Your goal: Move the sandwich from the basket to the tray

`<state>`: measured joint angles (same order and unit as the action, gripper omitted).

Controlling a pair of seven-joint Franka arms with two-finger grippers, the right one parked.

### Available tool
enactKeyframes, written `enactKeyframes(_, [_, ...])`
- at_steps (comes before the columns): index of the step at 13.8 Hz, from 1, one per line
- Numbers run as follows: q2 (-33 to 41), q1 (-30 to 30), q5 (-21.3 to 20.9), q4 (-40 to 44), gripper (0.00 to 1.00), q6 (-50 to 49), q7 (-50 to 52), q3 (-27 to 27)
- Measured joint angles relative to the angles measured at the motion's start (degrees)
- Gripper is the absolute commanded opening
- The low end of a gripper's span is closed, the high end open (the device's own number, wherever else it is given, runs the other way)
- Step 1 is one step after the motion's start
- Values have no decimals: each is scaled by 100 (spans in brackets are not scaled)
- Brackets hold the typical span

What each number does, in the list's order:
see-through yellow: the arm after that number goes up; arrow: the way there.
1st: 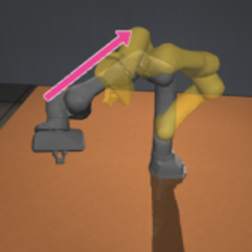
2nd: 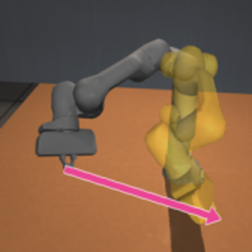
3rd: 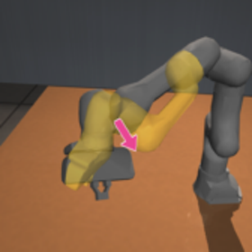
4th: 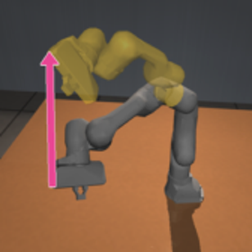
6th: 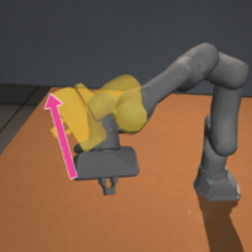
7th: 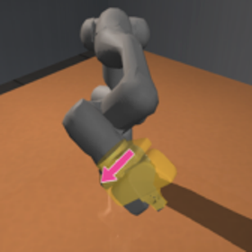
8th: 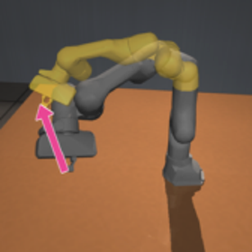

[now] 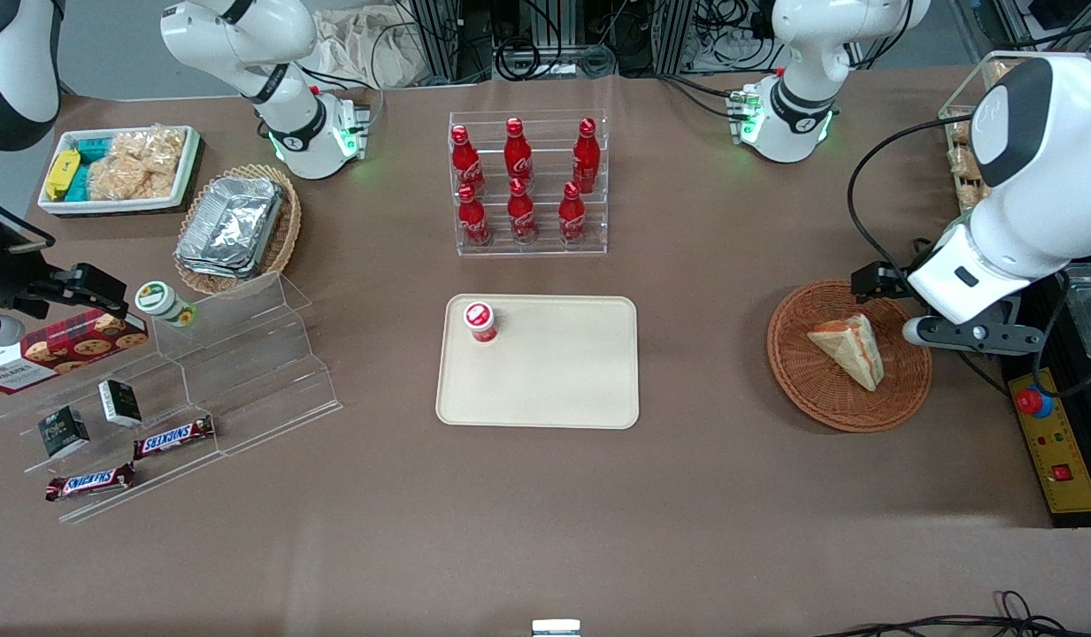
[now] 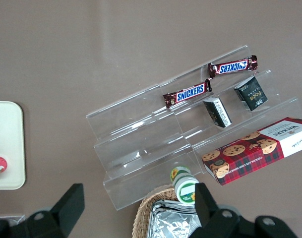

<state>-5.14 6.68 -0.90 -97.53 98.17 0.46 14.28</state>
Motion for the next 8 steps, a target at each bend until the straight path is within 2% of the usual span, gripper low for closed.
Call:
enactKeyframes(6, [-83, 8, -85, -10, 100, -235, 97, -119])
enactKeyframes(8, [-130, 21, -99, -50, 100, -435, 689, -245])
